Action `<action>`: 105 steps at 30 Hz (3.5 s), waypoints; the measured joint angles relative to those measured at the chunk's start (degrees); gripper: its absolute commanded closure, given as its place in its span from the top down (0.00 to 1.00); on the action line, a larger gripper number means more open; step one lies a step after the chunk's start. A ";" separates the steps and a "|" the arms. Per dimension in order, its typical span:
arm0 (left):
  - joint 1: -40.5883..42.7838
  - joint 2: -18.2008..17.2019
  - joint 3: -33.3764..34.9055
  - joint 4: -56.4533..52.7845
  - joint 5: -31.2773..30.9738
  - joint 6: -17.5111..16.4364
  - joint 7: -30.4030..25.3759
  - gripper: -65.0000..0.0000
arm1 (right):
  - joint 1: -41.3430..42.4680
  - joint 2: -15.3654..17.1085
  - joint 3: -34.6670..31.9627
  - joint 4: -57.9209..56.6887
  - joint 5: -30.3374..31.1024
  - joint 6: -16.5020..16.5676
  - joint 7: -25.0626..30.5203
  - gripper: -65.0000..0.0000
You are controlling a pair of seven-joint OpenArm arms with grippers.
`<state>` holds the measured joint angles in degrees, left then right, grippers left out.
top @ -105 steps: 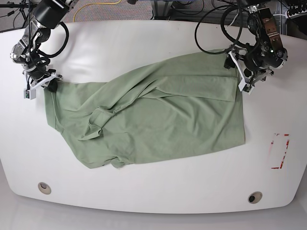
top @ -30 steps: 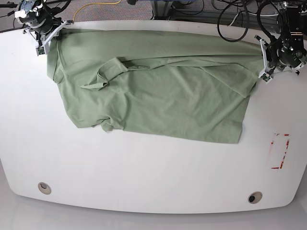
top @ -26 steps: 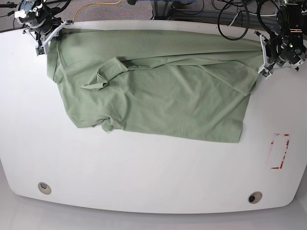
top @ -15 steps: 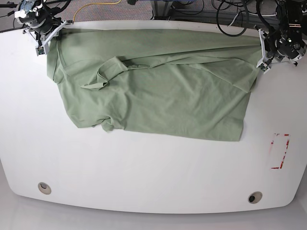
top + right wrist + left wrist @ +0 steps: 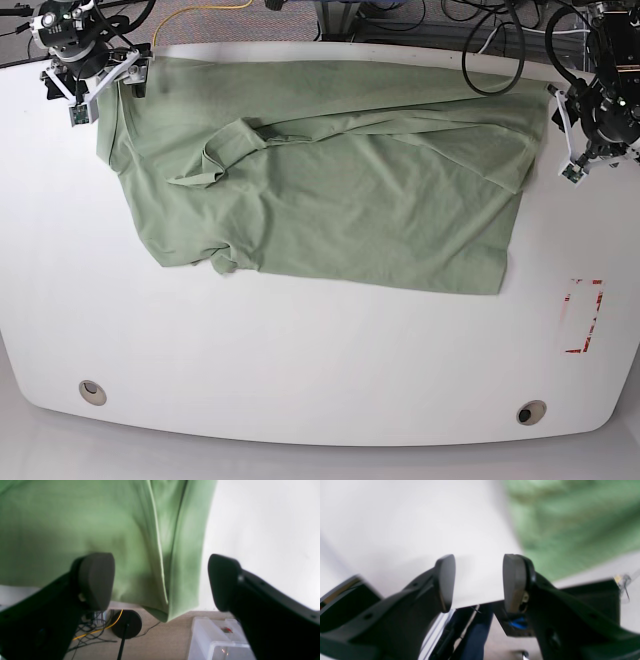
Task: Fold the T-shirt properly
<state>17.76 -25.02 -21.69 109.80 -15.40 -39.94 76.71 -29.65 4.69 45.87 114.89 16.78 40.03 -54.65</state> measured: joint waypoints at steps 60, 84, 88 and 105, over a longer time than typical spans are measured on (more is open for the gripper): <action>-11.23 2.78 -0.02 1.05 0.15 0.00 3.41 0.44 | 10.73 0.28 -36.85 -1.07 -13.81 -0.13 -1.07 0.03; -9.40 2.75 -0.02 1.01 0.13 0.00 3.37 0.44 | 18.34 -0.24 -44.78 -0.63 -13.62 0.07 -1.07 0.03; -8.41 2.80 -0.02 1.01 0.17 0.00 3.48 0.44 | 20.33 -0.04 -44.48 -0.74 -14.03 0.07 -1.49 0.10; -9.20 2.86 0.04 1.01 0.02 0.02 3.43 0.44 | 22.32 2.47 -38.40 -0.81 -13.90 0.07 -1.53 0.87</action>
<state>8.56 -22.15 -21.65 110.80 -15.38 -39.92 80.14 -7.33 7.16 7.46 114.08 2.87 40.10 -56.18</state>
